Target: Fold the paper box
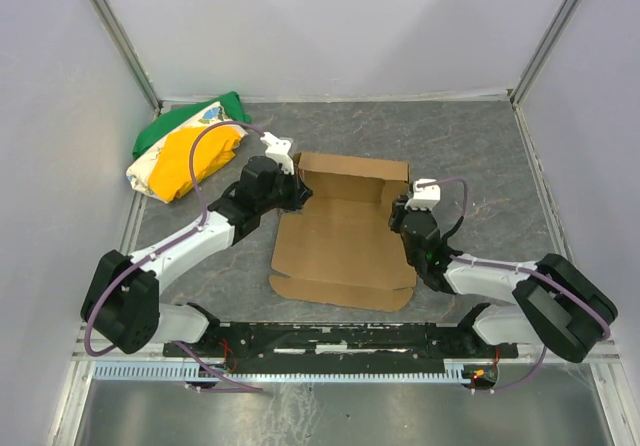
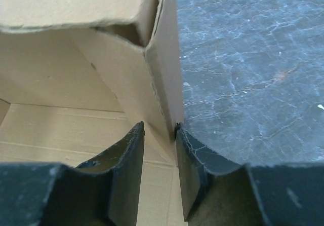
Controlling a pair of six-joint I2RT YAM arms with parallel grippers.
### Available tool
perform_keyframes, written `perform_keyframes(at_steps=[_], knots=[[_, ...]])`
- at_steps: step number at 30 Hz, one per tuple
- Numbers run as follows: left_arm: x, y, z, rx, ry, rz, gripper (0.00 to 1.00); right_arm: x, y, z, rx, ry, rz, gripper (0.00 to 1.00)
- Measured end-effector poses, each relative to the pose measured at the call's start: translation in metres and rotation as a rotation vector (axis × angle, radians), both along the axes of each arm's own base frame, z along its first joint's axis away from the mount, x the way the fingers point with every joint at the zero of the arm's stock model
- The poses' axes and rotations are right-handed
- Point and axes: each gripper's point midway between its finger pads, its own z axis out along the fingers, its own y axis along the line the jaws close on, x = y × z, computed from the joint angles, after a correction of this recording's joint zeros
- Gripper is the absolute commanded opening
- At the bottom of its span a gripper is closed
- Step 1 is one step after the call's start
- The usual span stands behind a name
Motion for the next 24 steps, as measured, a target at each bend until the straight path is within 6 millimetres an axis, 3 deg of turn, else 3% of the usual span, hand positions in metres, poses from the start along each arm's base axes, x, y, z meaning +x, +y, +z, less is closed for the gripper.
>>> perform_keyframes(at_steps=[5, 8, 9, 11, 17, 22, 24], knots=[[-0.005, -0.001, -0.006, 0.003, 0.014, -0.013, 0.03, 0.005, 0.01, 0.0, 0.009, 0.007, 0.0, 0.29], [-0.004, -0.001, -0.005, 0.001, 0.011, -0.013, 0.03, 0.005, 0.007, 0.0, 0.014, 0.009, -0.024, 0.15], [-0.004, -0.002, -0.005, 0.0, 0.009, -0.013, 0.03, 0.005, 0.006, 0.0, 0.012, 0.009, -0.032, 0.06], [-0.004, -0.002, -0.005, -0.001, 0.008, -0.013, 0.03, 0.005, 0.003, -0.001, 0.008, 0.011, -0.05, 0.02], [-0.004, 0.0, 0.0, -0.003, -0.005, -0.006, 0.03, 0.001, -0.008, 0.0, -0.026, -0.002, -0.114, 0.02], [-0.01, 0.005, 0.027, 0.0, -0.102, 0.027, 0.04, -0.003, -0.009, 0.002, -0.064, -0.013, -0.133, 0.02], [-0.015, 0.009, 0.039, 0.016, -0.165, 0.04, 0.13, -0.005, -0.008, 0.002, -0.077, -0.017, -0.131, 0.02]])
